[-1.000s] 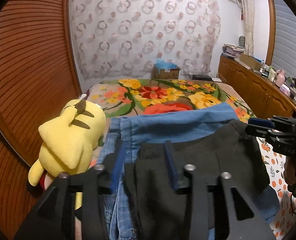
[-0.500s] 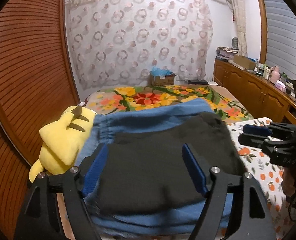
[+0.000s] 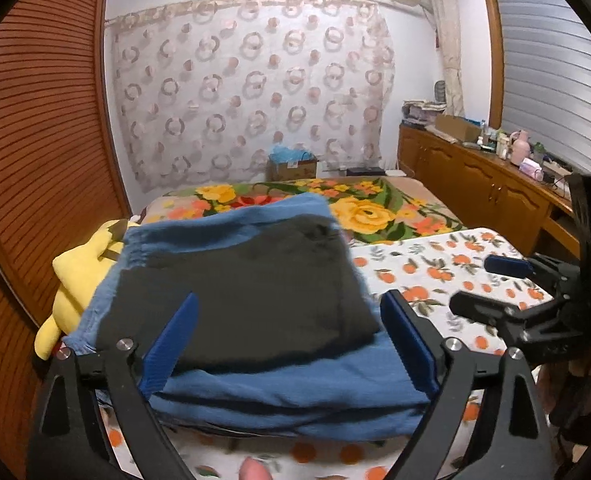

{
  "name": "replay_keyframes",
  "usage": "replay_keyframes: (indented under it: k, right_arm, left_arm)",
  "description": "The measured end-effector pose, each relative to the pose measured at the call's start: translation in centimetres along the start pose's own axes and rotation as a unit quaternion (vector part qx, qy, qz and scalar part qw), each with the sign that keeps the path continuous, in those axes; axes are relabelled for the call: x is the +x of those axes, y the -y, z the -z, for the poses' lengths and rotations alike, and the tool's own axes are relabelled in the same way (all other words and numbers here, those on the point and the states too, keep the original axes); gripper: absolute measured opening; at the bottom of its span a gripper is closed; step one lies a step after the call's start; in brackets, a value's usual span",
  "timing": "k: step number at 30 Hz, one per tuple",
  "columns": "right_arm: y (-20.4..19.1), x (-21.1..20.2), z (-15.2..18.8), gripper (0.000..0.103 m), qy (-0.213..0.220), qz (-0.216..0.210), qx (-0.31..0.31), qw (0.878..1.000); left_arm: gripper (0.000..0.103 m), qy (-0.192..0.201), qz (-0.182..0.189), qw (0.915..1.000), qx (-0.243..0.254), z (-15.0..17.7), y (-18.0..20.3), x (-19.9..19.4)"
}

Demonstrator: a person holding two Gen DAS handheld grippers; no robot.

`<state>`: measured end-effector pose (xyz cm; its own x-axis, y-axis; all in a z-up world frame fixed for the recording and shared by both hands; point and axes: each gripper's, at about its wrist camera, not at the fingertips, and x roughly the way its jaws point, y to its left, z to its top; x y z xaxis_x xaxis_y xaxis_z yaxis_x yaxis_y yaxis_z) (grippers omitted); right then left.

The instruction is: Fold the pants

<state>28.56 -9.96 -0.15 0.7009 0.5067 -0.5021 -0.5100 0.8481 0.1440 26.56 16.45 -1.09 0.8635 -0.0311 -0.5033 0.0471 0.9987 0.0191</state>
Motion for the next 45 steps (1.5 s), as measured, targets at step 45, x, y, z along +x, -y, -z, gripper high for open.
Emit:
replay_keyframes:
  k: [45]
  right_arm:
    - [-5.5, -24.8, 11.9, 0.102, 0.105, 0.084, 0.004, 0.991]
  left_arm:
    - [0.093, 0.047, 0.008, 0.9989, 0.005, 6.1, 13.9, -19.0]
